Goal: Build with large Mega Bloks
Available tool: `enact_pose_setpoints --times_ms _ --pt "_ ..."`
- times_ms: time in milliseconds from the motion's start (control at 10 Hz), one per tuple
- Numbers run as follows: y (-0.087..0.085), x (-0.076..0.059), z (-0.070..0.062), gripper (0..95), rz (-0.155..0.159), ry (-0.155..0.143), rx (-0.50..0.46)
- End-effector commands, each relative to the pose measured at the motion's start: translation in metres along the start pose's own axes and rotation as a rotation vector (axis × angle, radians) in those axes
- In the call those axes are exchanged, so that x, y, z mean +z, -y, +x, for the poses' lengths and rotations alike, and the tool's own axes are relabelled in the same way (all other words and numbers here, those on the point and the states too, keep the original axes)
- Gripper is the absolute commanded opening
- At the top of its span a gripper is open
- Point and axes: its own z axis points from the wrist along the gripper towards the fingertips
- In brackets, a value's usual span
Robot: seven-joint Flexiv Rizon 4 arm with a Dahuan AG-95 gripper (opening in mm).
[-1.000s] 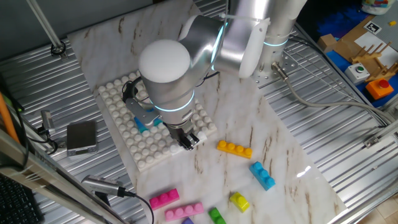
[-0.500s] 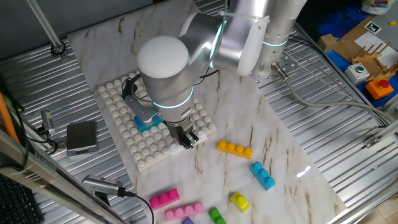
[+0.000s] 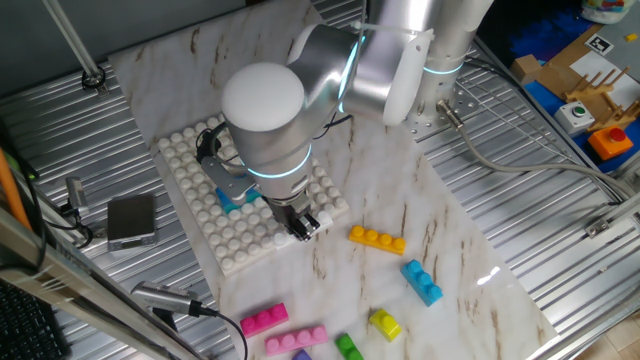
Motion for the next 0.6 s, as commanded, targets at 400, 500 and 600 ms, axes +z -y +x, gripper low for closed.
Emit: enact_pose_setpoints --times_ms 400,500,600 --pt "-0.0007 0.0005 -0.0011 0.0 0.014 0.006 0.017" --pt "-0.0007 0.0005 -0.0011 0.0 0.014 0.007 0.017" --pt "-0.0007 0.0005 -0.0011 0.0 -0.005 0.021 0.012"
